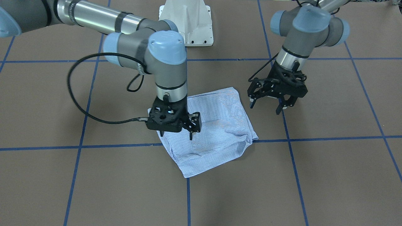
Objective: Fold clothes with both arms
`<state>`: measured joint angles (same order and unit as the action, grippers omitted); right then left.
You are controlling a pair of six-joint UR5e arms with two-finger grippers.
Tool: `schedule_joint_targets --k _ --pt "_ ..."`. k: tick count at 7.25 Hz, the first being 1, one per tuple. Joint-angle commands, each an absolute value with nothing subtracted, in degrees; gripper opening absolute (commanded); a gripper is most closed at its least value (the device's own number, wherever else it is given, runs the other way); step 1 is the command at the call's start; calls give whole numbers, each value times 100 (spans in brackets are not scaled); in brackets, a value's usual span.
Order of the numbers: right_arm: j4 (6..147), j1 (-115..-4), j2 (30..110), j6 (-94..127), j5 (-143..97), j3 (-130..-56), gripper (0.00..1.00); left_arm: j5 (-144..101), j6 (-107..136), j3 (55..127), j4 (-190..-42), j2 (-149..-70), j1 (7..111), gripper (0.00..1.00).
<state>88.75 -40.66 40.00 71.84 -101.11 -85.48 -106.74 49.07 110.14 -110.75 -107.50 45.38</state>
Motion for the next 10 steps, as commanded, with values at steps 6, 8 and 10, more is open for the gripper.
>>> schedule_joint_targets --k 6,8,10 --pt "11083 -7543 8299 92 -12345 -11778 100 -12442 -1867 11157 -9746 -8763 8679 100" --pt "11074 -8609 9329 -1227 -12786 -11777 100 -12463 -1584 10944 -9738 -8369 8772 100" --pt "10577 -9112 10575 -1459 -13128 -11821 100 -12437 -1151 10784 -9747 -8358 8859 100"
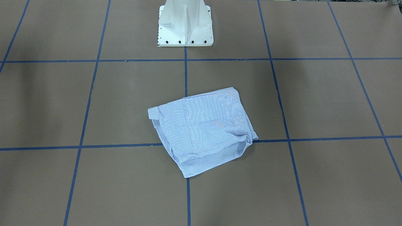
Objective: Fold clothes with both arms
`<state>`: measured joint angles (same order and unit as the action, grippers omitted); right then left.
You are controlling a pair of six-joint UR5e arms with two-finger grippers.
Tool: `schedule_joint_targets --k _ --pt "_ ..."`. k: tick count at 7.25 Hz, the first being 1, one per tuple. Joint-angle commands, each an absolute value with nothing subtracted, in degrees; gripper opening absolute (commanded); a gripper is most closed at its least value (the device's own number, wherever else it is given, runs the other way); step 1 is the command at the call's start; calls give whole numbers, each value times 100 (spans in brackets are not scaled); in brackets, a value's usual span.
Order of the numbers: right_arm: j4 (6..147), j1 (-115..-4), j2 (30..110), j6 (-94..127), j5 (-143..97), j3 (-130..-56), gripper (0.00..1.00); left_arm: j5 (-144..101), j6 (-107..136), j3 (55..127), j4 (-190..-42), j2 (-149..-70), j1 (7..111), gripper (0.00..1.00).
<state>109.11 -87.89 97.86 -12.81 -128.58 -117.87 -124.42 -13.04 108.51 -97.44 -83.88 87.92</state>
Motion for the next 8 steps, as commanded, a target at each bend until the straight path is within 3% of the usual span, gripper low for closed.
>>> schedule_joint_targets --k 1,3,8 --pt "9790 -9262 11095 -1311 -13409 -11639 100 -12471 -1169 10758 -9738 -8341 8903 100" --pt "8951 -9325 11294 -242 -13203 -11558 100 -12489 -1134 10644 -9677 -8297 8895 100" --pt "8947 -9158 11171 -466 -13025 -11453 100 -13377 -1195 10670 -9005 -8138 9104 100"
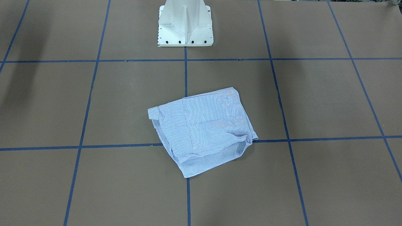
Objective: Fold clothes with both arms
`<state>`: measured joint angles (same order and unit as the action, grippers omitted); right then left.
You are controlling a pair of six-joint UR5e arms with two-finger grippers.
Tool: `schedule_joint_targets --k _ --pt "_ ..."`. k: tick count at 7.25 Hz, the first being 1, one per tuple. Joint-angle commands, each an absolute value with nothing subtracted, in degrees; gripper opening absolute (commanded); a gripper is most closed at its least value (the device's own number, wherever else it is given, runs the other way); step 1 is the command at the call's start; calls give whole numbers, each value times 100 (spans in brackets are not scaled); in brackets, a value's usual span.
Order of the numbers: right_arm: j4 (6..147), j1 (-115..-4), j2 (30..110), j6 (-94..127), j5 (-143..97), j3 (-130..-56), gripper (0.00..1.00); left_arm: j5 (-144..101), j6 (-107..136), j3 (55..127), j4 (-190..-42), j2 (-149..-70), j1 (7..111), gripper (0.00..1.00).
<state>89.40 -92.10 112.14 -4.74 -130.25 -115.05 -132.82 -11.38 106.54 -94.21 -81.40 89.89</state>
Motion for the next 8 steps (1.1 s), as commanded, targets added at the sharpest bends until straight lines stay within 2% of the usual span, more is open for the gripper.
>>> schedule_joint_targets --k 1,3,8 --pt "8947 -9150 11162 -492 -13069 -11400 100 -13377 -1239 10661 -8965 -8078 9149 100" --pt "8886 -9167 10979 -518 -13796 -11233 100 -13324 -1082 10539 -8965 -7981 9350 100" --pt "8789 -9167 10960 -606 -13326 -11232 100 -13254 -1108 10441 -9026 -7875 9387 100"
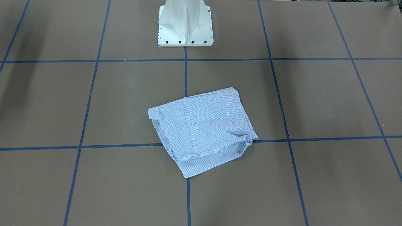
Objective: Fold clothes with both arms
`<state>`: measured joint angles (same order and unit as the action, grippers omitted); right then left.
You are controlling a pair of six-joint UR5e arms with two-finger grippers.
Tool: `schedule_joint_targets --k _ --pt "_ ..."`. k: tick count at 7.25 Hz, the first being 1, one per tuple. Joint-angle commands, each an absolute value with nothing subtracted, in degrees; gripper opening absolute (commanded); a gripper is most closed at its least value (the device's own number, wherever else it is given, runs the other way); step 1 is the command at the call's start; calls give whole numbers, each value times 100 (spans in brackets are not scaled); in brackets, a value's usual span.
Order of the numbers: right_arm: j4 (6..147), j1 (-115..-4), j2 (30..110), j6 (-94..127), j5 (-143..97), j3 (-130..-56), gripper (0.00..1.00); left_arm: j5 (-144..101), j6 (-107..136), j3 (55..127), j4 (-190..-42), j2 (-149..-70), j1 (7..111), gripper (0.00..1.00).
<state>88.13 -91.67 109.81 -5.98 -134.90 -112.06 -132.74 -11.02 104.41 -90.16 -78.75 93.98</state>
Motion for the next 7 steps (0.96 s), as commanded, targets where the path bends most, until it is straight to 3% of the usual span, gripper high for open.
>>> schedule_joint_targets --k 1,7 --pt "8789 -9167 10960 -589 -13237 -11232 100 -13245 -1107 10441 -9026 -7875 9387 100" --pt "8235 -9167 11057 -580 -13227 -11188 100 -13254 -1107 10441 -9035 -7875 9387 100"
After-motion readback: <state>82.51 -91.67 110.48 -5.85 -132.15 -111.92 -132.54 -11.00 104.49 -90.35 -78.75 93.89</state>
